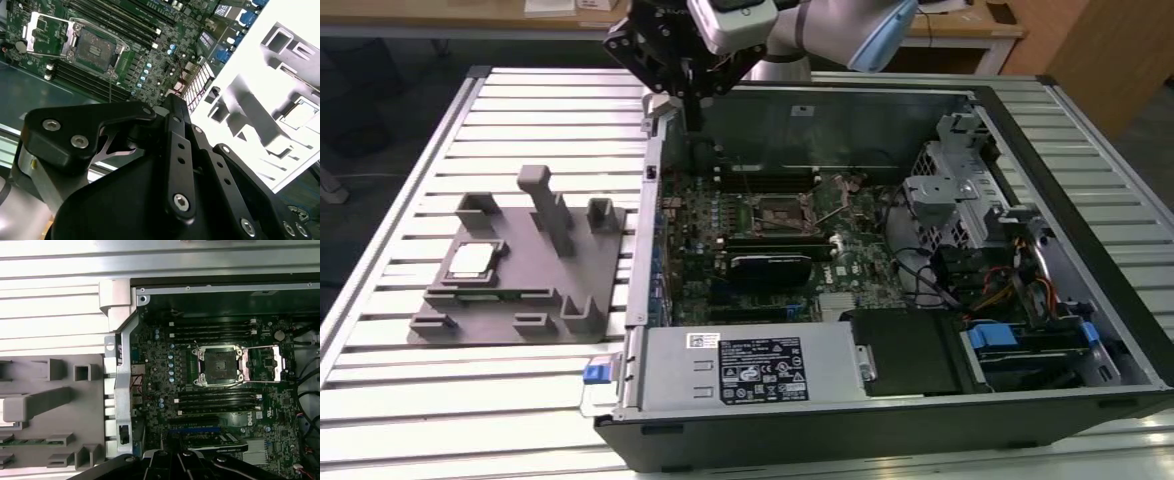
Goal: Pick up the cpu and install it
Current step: 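Reach for the cpu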
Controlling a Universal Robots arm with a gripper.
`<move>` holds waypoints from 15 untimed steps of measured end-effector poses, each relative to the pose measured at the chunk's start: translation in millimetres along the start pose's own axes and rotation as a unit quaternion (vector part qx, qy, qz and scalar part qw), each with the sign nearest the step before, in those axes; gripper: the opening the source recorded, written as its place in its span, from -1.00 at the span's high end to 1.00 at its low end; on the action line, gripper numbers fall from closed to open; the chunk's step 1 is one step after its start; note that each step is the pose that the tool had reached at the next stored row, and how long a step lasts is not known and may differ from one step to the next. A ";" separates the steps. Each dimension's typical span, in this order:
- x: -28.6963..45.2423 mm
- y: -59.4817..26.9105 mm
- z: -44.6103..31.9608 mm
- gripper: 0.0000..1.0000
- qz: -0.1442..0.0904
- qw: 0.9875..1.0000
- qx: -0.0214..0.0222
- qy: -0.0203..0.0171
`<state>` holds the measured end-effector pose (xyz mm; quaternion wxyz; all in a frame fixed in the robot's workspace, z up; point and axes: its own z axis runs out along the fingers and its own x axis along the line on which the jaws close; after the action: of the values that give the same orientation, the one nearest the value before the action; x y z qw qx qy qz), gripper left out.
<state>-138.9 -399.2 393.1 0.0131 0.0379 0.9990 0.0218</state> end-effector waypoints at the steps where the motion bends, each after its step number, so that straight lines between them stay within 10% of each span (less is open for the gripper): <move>1: 0.4 0.0 0.0 0.79 0.000 1.000 0.000 0.000; 15: 6.5 -1.0 0.2 0.79 0.000 1.000 0.000 0.000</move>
<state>-145.5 -399.7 392.7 0.0130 0.0379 0.9990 0.0218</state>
